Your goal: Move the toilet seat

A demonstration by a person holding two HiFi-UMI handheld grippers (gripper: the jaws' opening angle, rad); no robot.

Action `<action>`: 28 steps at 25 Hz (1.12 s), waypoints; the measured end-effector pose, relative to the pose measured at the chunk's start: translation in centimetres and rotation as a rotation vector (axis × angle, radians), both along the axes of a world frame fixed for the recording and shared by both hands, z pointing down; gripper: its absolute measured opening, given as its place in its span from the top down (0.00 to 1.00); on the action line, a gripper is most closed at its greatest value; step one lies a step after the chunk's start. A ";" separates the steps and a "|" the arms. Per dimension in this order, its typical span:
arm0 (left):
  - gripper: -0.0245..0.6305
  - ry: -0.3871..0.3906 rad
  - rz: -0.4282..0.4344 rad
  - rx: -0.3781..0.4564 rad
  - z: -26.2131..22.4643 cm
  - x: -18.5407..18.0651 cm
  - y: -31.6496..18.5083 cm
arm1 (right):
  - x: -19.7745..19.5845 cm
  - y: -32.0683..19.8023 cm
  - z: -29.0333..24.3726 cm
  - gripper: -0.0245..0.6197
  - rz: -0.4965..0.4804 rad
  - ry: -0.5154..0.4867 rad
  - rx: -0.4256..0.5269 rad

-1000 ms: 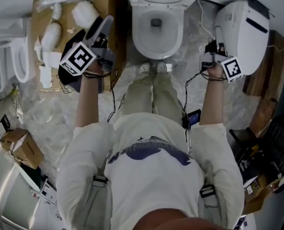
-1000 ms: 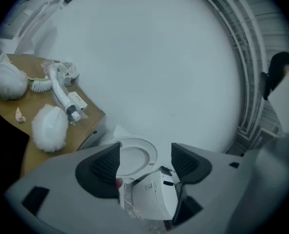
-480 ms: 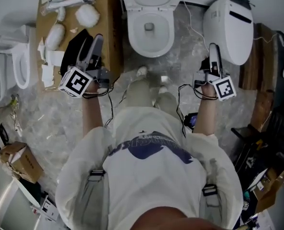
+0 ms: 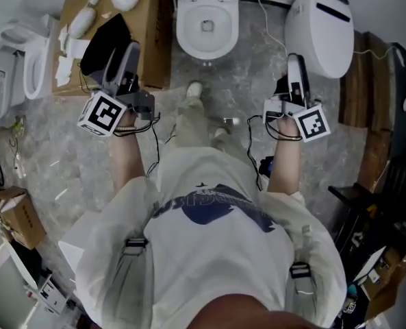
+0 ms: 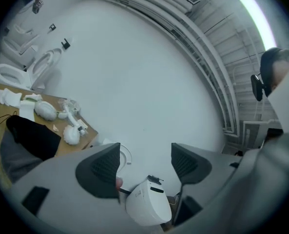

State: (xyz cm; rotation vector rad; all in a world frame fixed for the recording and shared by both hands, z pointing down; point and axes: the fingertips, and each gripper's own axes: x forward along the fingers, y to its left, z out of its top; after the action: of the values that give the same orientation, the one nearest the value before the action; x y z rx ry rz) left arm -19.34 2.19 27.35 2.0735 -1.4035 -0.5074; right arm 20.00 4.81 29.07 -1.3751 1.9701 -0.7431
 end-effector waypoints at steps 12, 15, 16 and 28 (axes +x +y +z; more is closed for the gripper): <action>0.47 -0.257 -0.114 0.101 -5.6 0.7 16.0 | -2.3 13.4 -4.2 0.47 -0.105 0.296 0.038; 0.47 -0.370 -0.128 0.134 -5.8 0.3 17.5 | -5.0 14.9 -4.1 0.49 -0.091 0.311 0.037; 0.47 -0.417 -0.120 0.150 -5.7 0.4 17.9 | -6.0 15.3 -4.3 0.50 -0.082 0.322 0.039; 0.65 -0.605 0.042 0.332 -5.1 6.8 21.3 | -16.0 19.5 -5.2 0.78 -0.008 0.661 0.090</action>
State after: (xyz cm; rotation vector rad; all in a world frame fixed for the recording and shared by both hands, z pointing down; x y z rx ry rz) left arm -12.52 23.46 22.26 2.6660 -1.6832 -0.0889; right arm 4.05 24.27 23.83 -1.7020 2.4614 -0.1953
